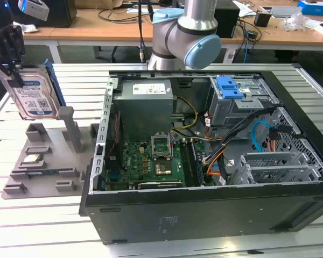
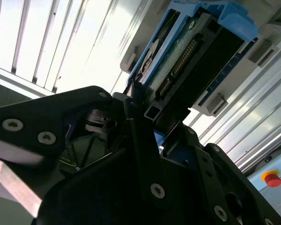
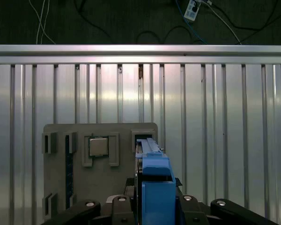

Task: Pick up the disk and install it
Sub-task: 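Pick up the disk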

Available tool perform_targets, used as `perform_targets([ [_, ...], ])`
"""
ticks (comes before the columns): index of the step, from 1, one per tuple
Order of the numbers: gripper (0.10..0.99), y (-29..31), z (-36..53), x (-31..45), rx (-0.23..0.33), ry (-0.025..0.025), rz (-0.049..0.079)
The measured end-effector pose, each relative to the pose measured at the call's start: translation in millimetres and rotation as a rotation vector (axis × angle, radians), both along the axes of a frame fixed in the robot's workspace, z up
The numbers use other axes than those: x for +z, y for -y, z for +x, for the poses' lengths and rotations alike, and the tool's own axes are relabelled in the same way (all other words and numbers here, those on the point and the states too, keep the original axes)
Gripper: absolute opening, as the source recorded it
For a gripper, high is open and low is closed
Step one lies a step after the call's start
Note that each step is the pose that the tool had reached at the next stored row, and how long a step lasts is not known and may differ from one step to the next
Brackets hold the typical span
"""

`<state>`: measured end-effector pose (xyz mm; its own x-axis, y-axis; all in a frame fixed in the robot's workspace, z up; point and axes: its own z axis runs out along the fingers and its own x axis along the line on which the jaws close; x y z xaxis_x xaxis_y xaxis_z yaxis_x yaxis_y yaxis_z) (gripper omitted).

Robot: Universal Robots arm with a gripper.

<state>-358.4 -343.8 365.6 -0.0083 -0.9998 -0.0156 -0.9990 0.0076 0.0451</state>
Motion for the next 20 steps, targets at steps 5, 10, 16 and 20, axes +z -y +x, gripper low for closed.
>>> perform_targets([
  [5,0.369,0.0,0.0,9.6,0.000,0.0001,0.000],
  [10,0.369,-0.1,0.0,19.4,0.000,0.0000,0.000],
  [16,0.369,-0.1,0.0,32.7,0.000,0.0001,0.000],
  [20,0.369,-0.1,0.0,40.2,0.000,0.0000,0.000],
])
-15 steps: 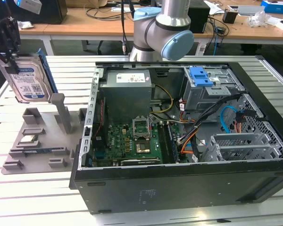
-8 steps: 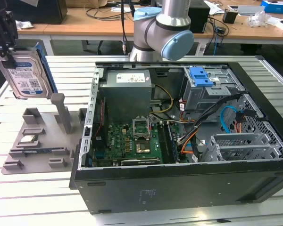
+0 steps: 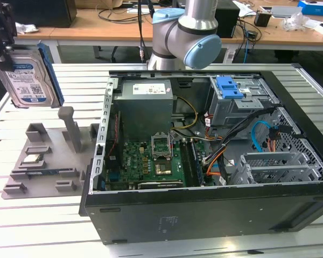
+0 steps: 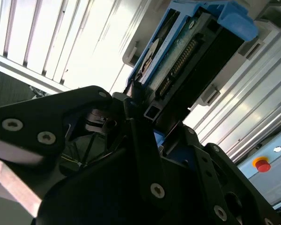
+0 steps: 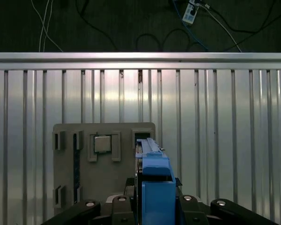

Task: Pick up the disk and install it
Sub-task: 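Pick up the disk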

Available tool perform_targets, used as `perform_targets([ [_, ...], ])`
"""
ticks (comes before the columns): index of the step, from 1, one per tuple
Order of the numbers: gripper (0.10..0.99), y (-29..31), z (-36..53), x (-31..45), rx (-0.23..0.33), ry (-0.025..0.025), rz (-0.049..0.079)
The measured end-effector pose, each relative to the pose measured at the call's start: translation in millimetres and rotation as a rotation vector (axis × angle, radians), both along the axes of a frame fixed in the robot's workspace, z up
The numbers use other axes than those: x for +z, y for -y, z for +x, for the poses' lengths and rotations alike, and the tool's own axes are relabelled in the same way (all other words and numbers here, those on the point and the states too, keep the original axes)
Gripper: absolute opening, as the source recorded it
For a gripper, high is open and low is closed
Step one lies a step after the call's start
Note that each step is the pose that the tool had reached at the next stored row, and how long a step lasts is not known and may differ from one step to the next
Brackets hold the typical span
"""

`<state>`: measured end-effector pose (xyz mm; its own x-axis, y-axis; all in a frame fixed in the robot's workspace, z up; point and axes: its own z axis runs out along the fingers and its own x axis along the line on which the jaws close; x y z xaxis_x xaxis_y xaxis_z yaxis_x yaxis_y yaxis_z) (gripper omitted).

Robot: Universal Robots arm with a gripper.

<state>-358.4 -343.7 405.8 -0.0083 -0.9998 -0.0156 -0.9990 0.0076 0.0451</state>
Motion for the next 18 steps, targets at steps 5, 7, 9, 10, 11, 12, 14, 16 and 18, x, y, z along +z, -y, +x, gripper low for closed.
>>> perform_targets([
  [5,0.369,0.0,0.0,12.2,0.000,0.0001,0.000],
  [7,0.369,-0.1,0.0,17.5,0.000,0.0000,0.000],
  [9,0.369,-0.1,0.0,22.8,0.000,0.0000,0.000],
  [10,0.369,-0.1,0.0,25.8,0.000,0.0000,0.000],
  [11,0.369,-0.1,0.0,29.8,0.000,0.0000,0.000],
  [12,0.369,-0.1,0.0,34.5,0.000,0.0000,0.000],
  [14,0.369,-0.1,0.0,38.4,0.000,0.0000,0.000],
  [16,0.369,-0.1,0.0,41.6,0.000,0.0001,0.000],
  [18,0.369,-0.1,0.0,45.0,0.000,0.0001,0.000],
])
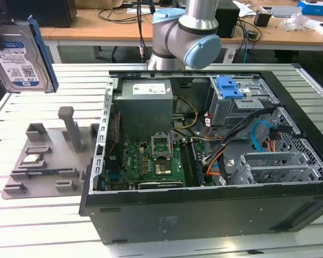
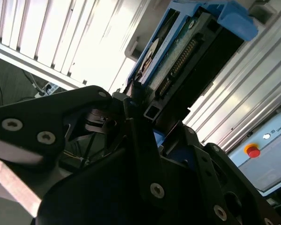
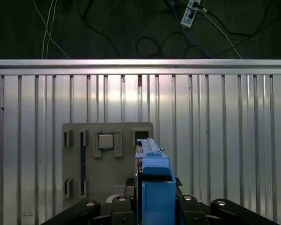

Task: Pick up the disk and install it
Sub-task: 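Pick up the disk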

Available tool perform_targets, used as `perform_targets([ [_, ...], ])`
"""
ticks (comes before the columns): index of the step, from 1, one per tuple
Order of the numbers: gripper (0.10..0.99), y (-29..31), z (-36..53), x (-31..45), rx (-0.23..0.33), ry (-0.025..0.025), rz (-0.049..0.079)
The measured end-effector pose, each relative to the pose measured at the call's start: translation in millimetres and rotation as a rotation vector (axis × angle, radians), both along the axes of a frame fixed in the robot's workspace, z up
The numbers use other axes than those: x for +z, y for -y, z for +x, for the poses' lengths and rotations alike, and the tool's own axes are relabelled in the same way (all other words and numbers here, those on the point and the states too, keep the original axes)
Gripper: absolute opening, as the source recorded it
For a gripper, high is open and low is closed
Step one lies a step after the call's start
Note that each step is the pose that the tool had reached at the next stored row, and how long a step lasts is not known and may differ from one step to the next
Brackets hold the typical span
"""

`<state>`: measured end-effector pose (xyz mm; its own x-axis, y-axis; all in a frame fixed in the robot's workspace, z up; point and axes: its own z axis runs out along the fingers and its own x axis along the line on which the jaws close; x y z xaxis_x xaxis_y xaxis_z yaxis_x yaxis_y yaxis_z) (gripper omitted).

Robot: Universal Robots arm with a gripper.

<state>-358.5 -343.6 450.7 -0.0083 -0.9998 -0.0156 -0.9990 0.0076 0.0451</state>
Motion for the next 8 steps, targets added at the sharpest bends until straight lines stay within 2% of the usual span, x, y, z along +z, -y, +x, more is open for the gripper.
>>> perform_targets([
  [8,0.369,0.0,0.0,16.2,0.000,0.0000,0.000],
])
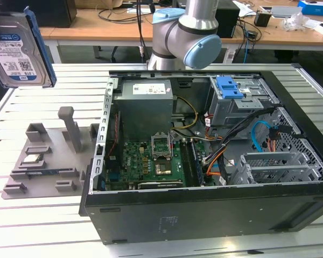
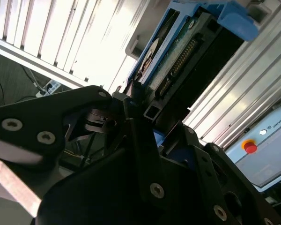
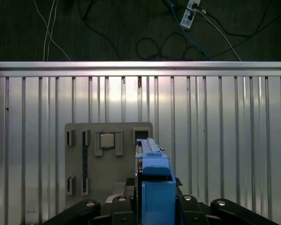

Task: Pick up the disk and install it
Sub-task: 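Pick up the disk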

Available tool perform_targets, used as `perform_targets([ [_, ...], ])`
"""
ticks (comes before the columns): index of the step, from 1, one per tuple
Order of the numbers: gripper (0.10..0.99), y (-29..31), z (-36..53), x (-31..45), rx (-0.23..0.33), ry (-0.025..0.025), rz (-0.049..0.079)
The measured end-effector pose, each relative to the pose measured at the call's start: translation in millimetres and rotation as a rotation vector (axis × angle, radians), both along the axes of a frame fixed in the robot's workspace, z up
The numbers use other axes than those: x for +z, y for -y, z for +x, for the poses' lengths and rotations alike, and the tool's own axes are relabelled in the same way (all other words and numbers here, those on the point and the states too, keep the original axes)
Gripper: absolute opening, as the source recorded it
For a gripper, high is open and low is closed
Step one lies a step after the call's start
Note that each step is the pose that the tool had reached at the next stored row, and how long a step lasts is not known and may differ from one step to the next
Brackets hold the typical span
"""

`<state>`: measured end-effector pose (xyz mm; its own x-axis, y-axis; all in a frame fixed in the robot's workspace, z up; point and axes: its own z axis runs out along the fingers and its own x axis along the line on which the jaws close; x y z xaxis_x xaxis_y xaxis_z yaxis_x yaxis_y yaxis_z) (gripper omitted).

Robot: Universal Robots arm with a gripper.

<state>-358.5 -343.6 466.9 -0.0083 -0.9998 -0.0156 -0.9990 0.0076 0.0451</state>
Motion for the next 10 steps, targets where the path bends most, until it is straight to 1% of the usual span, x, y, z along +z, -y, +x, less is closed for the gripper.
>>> perform_targets([
  [7,0.369,0.0,0.0,12.3,0.000,0.0000,0.000],
  [10,0.369,0.0,0.0,19.8,0.000,-0.0001,0.000],
])
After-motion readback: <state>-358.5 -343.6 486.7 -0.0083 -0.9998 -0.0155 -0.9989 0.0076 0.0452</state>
